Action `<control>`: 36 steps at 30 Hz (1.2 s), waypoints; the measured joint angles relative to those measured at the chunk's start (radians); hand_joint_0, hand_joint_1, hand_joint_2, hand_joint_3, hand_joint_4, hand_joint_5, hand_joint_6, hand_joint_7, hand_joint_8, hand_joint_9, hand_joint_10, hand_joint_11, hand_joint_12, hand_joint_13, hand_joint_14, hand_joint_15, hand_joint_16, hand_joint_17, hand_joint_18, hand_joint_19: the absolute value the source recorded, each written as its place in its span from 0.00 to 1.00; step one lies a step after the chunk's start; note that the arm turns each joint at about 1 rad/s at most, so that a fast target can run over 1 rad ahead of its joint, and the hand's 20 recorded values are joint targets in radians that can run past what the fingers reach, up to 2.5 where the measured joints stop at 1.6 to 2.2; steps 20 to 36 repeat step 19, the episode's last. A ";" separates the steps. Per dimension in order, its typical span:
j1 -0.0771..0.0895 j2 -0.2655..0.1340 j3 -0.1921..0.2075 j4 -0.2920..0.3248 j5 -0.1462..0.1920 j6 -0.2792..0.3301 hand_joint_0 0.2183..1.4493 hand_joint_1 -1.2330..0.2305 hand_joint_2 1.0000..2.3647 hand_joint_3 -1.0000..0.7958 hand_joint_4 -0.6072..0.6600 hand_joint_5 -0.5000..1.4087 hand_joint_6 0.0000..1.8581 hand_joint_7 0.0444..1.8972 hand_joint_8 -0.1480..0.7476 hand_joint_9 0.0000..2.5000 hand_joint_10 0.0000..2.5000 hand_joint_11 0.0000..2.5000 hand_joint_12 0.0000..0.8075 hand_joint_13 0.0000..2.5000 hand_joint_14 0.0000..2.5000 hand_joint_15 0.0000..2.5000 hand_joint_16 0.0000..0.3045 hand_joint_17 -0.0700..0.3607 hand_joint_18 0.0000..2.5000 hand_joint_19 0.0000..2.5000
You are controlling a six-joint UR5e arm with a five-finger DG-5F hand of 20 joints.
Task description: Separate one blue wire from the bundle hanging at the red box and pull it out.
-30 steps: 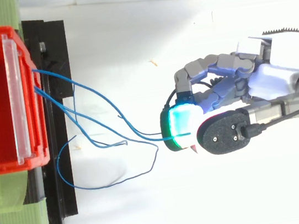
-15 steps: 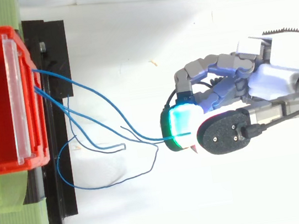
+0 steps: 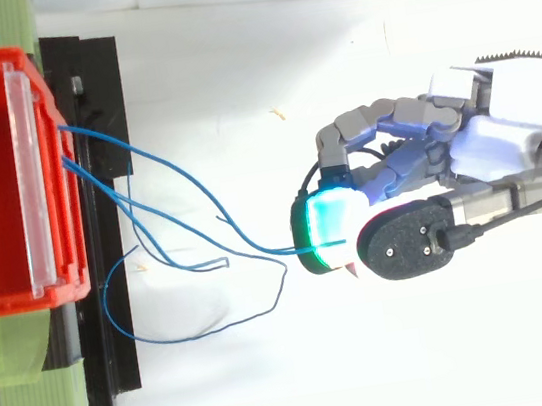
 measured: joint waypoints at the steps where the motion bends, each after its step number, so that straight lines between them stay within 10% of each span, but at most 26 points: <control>1: 0.000 0.000 0.000 0.000 0.000 0.000 0.32 0.33 0.02 0.53 0.39 0.18 0.43 0.65 0.47 0.37 0.01 0.42 0.46 0.19 0.01 0.19 0.16 0.42 0.15 0.25; 36: 0.000 0.000 0.000 0.000 0.000 0.000 0.32 0.34 0.02 0.53 0.39 0.18 0.43 0.64 0.46 0.37 0.01 0.42 0.46 0.19 0.01 0.19 0.16 0.41 0.15 0.26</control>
